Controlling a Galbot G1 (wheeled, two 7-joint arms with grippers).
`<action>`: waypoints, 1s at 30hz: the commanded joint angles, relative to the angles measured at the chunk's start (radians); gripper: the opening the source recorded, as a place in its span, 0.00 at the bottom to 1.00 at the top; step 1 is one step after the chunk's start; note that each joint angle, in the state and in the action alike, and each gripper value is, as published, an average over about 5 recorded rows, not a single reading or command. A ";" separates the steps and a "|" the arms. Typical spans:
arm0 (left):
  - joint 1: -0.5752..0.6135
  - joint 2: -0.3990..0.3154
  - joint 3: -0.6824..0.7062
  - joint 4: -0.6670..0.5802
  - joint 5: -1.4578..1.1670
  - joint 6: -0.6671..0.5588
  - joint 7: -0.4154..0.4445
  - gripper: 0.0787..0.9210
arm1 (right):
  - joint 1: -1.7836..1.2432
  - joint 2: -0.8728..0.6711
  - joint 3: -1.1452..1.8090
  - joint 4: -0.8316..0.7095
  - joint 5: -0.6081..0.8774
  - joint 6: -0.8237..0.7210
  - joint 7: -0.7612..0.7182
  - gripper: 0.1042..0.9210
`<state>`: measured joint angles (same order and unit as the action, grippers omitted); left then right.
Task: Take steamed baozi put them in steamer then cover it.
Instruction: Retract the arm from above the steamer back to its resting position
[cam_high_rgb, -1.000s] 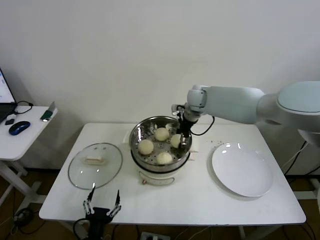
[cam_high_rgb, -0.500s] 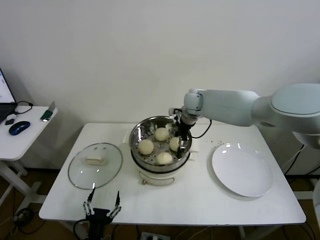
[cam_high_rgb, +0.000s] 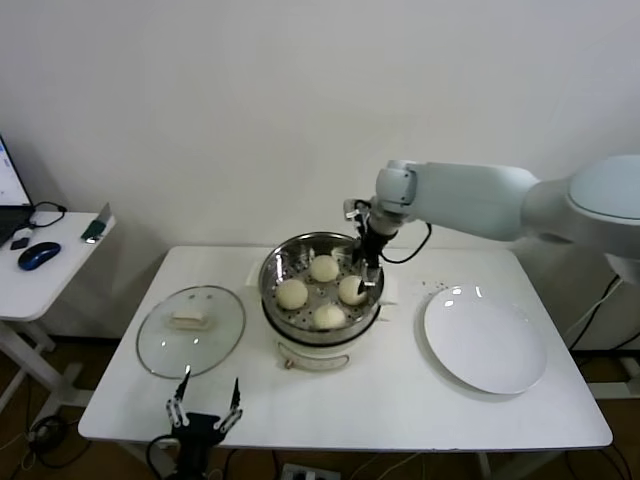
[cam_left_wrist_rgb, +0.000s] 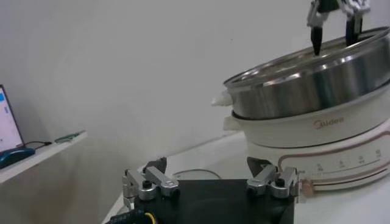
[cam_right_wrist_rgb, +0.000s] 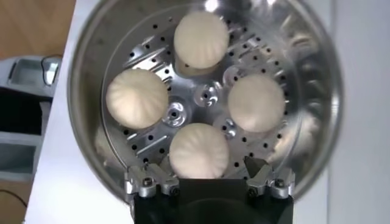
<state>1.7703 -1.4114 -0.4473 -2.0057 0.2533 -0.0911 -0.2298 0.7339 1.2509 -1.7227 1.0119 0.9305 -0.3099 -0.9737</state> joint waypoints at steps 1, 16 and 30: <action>-0.011 -0.001 -0.007 0.009 0.019 -0.001 -0.002 0.88 | 0.046 -0.205 0.148 0.061 0.035 0.051 0.051 0.88; -0.039 0.009 -0.075 -0.020 -0.007 0.016 0.046 0.88 | -0.446 -0.681 0.714 0.293 -0.029 0.321 0.493 0.88; -0.032 0.007 -0.085 -0.057 0.014 0.049 0.088 0.88 | -1.339 -0.706 1.643 0.477 -0.156 0.442 0.759 0.88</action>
<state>1.7317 -1.4069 -0.5233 -2.0449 0.2585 -0.0595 -0.1732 0.0385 0.6138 -0.7747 1.3487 0.8544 0.0316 -0.4315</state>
